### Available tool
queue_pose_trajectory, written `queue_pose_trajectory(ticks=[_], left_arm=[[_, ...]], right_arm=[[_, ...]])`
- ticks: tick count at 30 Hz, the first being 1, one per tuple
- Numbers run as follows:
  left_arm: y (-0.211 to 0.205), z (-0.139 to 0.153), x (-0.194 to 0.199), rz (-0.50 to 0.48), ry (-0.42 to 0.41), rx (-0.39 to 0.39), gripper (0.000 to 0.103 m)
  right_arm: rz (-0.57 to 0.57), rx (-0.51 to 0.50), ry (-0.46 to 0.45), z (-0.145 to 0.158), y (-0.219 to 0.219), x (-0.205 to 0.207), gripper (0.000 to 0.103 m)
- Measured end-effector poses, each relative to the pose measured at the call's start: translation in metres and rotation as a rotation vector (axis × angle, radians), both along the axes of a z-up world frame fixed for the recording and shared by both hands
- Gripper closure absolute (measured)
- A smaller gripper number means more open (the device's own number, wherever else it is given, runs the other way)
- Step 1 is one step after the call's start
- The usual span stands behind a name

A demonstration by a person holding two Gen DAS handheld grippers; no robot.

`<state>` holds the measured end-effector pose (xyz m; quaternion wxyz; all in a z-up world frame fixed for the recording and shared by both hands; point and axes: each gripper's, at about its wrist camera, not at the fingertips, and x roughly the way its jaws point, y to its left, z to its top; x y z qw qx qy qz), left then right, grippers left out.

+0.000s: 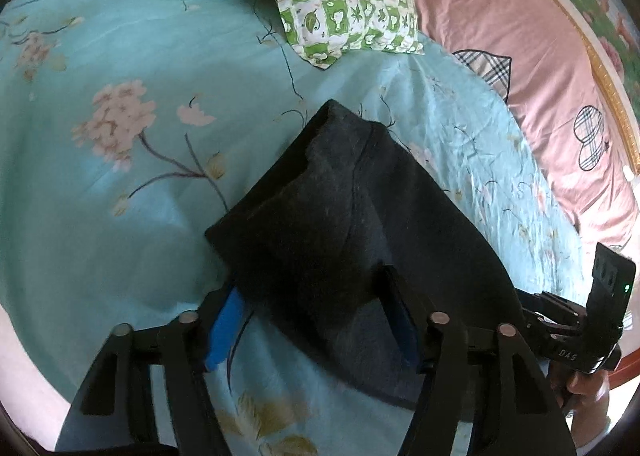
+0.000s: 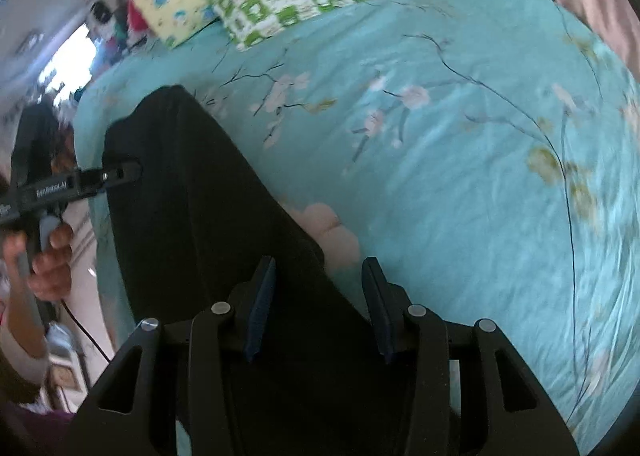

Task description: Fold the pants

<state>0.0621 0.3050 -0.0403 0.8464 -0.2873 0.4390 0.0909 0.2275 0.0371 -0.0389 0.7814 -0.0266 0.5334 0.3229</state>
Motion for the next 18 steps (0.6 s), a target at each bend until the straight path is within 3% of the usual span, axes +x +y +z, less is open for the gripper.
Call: queue_pose_trajectory(ticks=[3,4,6,9,15,18], left_arm=[[0.000,-0.003,0.007,0.004,-0.015,0.023,0.063],[0.001,-0.004,0.008,0.002,-0.021,0.026,0.072],[0.002,0.000,0.006,-0.008,-0.049,0.006,0.083],[-0.001,0.021,-0.006,-0.011,-0.111,0.011,0.085],[0.000,0.071,-0.039,-0.046,-0.260,-0.021,0.085],[-0.004,0.072,-0.039,-0.062,-0.248,0.069,0.085]], right_arm=[[0.024,0.031,0.023,-0.003,0.003,0.008,0.065],[0.033,0.050,0.029,-0.003,0.004,0.005,0.074],[0.027,0.067,0.035,-0.001,0.002,0.004,0.084],[-0.007,0.062,-0.016,0.016,-0.003,-0.001,0.090],[-0.159,0.105,-0.227,0.074,-0.026,-0.009,0.096],[-0.199,0.122,-0.234,0.074,-0.022,-0.009,0.096]])
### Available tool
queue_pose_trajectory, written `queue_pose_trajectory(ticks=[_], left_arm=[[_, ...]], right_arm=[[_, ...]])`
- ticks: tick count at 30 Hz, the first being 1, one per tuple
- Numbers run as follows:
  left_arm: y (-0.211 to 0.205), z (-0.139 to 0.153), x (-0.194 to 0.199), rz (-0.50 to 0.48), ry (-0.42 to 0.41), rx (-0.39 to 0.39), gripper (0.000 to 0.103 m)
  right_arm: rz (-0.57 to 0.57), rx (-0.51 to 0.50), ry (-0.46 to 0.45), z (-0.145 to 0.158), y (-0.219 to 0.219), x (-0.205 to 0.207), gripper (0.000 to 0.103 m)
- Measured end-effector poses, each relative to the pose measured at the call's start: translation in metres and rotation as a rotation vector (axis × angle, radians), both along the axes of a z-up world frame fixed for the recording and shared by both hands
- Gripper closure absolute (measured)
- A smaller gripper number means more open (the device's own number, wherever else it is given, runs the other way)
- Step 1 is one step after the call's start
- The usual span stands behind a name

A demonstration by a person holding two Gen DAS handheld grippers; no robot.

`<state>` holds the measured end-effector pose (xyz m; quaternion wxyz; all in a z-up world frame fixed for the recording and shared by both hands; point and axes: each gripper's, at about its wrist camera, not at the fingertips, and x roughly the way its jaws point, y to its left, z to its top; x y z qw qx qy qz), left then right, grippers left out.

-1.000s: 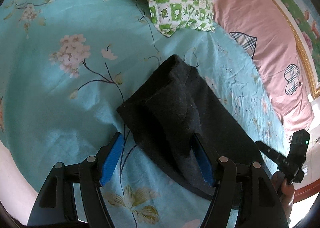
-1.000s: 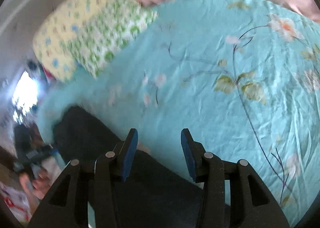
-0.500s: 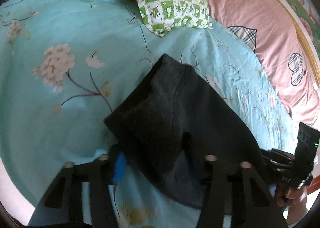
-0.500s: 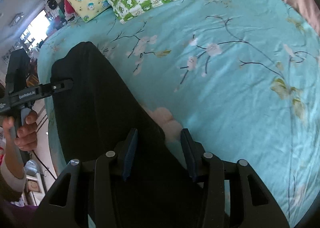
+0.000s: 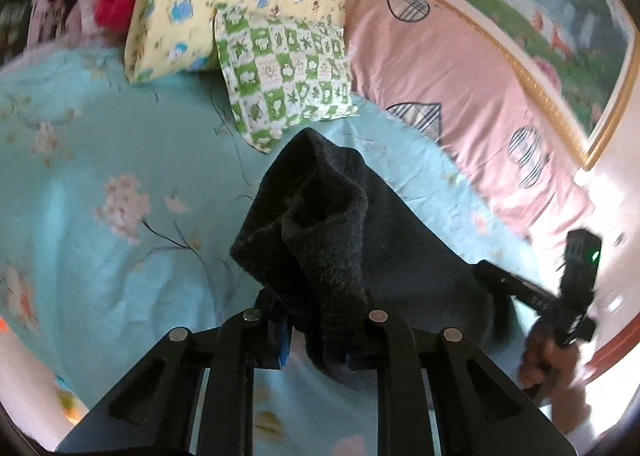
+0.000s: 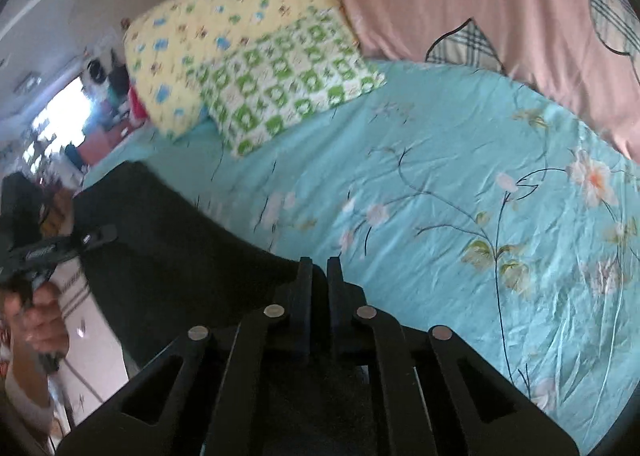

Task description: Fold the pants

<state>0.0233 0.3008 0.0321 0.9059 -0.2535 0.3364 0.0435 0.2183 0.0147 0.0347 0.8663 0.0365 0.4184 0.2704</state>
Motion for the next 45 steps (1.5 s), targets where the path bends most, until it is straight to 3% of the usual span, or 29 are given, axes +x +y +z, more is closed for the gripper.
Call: queue_pose_trajectory(ticks=[6,9,11,17,22,26,41,45], left_arm=[[0.012,-0.049,0.020,-0.001,0.109,0.030,0.085],[0.014,-0.069,0.022,-0.002,0.145,0.035,0.083],[0.015,-0.071,0.019,0.012,0.155,0.038,0.075],[0.021,-0.056,0.001,0.061,0.166,0.043,0.063],[0.014,-0.023,-0.022,0.115,0.113,0.097,0.061],[0.008,0.002,-0.035,0.115,0.049,0.080,0.059],[-0.126,0.005,0.010,-0.234,0.078,0.083,0.053],[-0.161,0.008,0.015,-0.330,0.078,0.115,0.050]], right_arm=[[-0.004,-0.093,0.041,-0.044,0.027,0.002,0.096],[-0.034,-0.084,0.074,-0.062,0.027,0.007,0.096],[-0.053,-0.048,0.107,-0.069,0.022,0.010,0.095],[-0.140,-0.076,0.083,-0.052,0.007,-0.003,0.082],[-0.189,0.003,0.064,-0.027,-0.022,-0.033,0.080],[-0.241,0.061,0.053,-0.016,-0.045,-0.067,0.059],[-0.453,0.131,0.089,-0.015,-0.133,-0.176,0.059],[-0.512,0.142,0.084,-0.015,-0.153,-0.194,0.057]])
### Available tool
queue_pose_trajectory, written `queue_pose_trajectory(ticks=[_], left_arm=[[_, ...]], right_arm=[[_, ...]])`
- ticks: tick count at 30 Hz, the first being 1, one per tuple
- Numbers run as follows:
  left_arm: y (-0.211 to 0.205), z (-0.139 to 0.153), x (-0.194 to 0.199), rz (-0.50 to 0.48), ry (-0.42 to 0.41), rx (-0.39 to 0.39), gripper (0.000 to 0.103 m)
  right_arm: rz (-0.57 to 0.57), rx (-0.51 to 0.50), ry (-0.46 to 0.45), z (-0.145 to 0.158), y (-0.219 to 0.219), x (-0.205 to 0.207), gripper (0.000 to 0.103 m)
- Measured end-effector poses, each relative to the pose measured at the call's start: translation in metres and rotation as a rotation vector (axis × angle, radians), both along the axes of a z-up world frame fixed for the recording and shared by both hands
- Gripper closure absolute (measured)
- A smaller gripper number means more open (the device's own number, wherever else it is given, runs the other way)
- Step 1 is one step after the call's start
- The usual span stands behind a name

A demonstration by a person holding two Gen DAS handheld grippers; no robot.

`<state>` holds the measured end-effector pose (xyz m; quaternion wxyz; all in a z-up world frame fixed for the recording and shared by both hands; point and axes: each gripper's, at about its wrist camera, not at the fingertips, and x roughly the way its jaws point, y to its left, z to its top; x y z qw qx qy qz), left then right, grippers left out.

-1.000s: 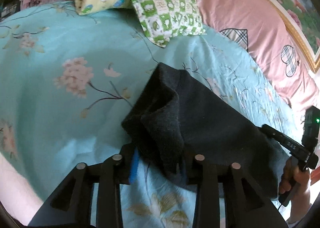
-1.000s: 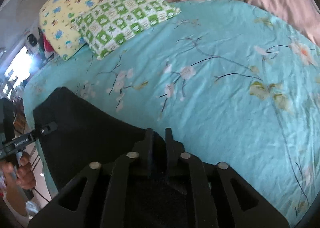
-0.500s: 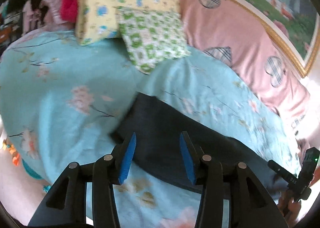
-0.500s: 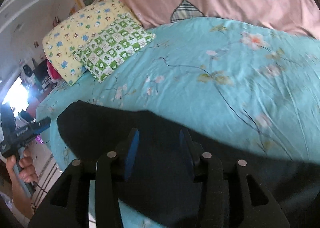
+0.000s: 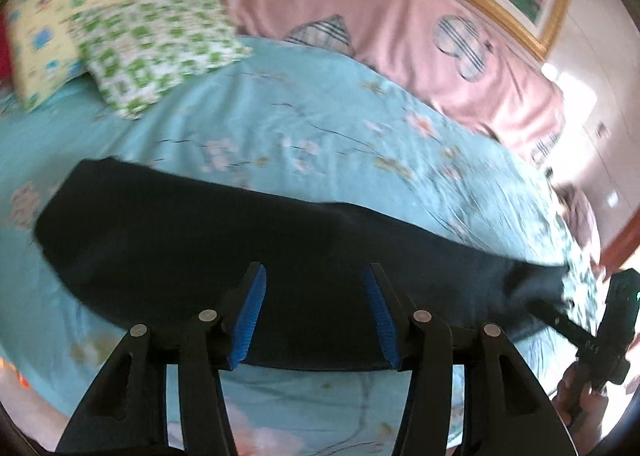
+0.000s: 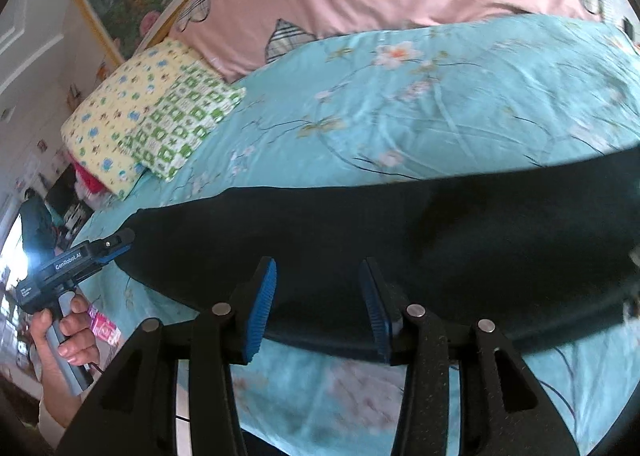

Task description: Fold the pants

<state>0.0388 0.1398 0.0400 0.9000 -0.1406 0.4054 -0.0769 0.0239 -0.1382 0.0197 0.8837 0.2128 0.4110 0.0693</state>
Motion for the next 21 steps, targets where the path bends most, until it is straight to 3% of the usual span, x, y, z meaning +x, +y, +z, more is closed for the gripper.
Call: queue_pose_trajectory(ticks=[6,8,9,21], left_arm=[[-0.040,0.000,0.005,-0.111,0.022,0.006,0.047],[-0.053,-0.002,0.007,-0.148,0.030,0.004,0.047],[-0.059,-0.003,0.007,-0.161,0.031,0.008,0.047],[-0.141,-0.013,0.024,-0.338,0.064,0.055,0.045]], right_arm=[[-0.078,0.002,-0.020,0.004,-0.020,-0.023,0.052],[-0.117,0.006,-0.021,0.003,-0.028,-0.033,0.040],[-0.136,0.013,-0.021,0.003,-0.032,-0.038,0.039],[-0.336,0.052,0.017,-0.006,-0.086,-0.088,0.038]])
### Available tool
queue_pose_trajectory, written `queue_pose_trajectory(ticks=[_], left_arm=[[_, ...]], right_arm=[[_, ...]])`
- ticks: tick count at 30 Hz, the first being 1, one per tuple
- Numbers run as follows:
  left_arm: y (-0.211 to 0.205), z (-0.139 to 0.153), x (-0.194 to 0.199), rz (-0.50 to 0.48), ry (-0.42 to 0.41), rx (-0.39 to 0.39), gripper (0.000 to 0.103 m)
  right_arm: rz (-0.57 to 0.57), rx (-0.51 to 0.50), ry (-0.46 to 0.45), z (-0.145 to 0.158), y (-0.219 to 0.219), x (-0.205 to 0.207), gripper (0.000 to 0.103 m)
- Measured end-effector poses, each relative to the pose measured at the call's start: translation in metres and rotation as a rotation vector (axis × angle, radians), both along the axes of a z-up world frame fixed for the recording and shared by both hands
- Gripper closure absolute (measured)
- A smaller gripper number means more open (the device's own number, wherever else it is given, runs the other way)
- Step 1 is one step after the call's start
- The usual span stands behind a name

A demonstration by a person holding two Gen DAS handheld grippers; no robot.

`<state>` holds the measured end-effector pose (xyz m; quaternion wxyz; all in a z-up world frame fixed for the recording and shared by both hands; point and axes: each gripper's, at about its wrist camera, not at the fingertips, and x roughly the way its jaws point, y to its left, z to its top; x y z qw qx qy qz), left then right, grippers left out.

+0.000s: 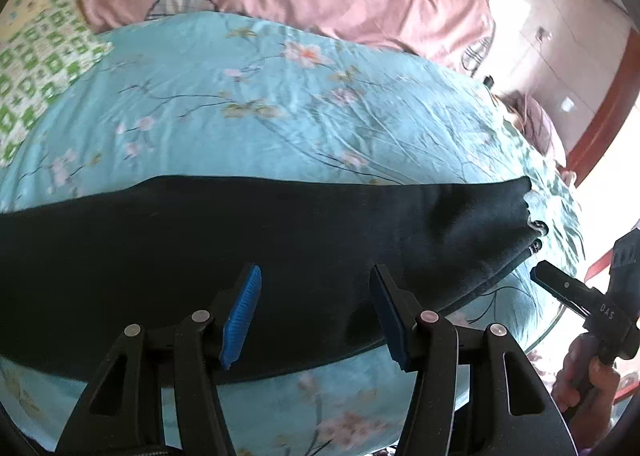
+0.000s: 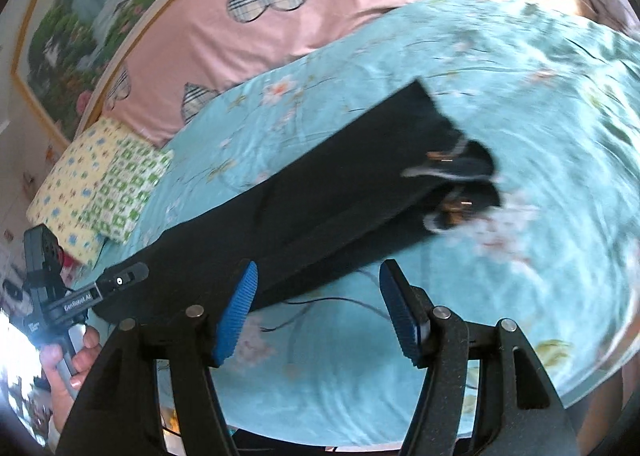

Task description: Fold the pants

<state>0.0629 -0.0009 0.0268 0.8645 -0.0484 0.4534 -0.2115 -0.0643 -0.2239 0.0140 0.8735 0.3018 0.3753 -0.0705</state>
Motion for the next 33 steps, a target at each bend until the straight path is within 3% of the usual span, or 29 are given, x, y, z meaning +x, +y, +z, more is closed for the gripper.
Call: queue_pose_trajectory(ticks=[16,29,30,33], left_arm=[[-0.078,0.010,0.034,-0.192,-0.024,0.066,0.040],[-0.162,0.017,0.064,-0.459,-0.032,0.121,0.037],[-0.169,0.016,0.066,-0.480,-0.030,0.122,0.037],[-0.190,0.012,0.072,-0.534,-0.022,0.134,0.037]], right_arm=[[-0.140,0.086,0.017,-0.012,-0.040,-0.003,0.038],[-0.231,0.108,-0.011,-0.015,-0.055,0.006,0.038],[-0.229,0.104,-0.014,-0.015,-0.056,0.007,0.038],[-0.223,0.079,-0.005,-0.018,-0.061,0.009,0.059]])
